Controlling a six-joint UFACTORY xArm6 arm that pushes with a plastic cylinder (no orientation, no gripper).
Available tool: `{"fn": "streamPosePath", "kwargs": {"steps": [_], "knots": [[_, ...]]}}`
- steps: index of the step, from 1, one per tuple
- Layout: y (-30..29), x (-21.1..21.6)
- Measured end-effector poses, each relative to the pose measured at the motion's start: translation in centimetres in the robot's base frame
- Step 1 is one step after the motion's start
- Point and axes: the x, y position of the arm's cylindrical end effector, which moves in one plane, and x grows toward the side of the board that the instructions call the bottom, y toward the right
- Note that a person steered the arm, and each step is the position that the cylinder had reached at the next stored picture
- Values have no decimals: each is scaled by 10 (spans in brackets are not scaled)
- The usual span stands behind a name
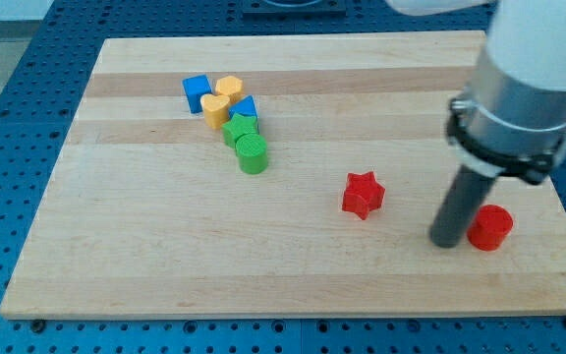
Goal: Push the red star closer to the red circle
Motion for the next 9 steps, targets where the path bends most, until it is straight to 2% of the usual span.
{"fn": "streamPosePath", "kwargs": {"steps": [1, 2, 3, 4, 6, 9], "knots": [[-61, 17], [-95, 22], [-119, -7], [-123, -81], [-114, -82], [-43, -80]]}}
